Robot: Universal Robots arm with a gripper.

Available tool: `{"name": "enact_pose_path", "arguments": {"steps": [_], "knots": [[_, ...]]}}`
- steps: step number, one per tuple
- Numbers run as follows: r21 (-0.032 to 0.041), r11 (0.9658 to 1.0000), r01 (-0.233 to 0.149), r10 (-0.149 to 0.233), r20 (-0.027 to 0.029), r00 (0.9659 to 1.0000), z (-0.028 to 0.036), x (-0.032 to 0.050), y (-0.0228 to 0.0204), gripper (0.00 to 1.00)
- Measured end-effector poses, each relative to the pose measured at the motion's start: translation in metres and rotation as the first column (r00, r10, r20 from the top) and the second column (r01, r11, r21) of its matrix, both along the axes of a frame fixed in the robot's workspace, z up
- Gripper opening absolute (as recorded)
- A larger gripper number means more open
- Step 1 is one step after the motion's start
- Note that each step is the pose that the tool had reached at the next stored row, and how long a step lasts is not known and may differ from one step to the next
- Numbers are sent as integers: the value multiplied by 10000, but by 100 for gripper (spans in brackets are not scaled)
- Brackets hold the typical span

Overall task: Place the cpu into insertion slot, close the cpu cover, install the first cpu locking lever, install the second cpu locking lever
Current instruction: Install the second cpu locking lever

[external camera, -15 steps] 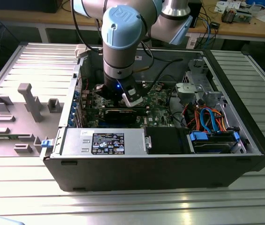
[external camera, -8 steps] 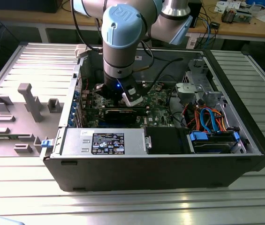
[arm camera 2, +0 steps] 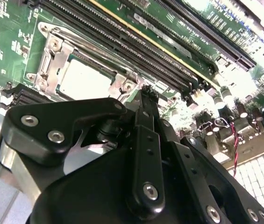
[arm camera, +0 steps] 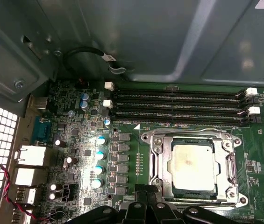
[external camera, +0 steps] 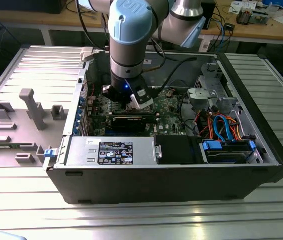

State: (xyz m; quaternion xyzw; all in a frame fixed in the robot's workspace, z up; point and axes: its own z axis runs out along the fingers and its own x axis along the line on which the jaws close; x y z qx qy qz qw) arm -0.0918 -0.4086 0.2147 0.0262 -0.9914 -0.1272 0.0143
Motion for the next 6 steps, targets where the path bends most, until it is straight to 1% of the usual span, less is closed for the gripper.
{"name": "enact_pose_path", "arguments": {"steps": [6], "knots": [[-3,10000,0,0,-1,10000,6,0,-1,11]]}}
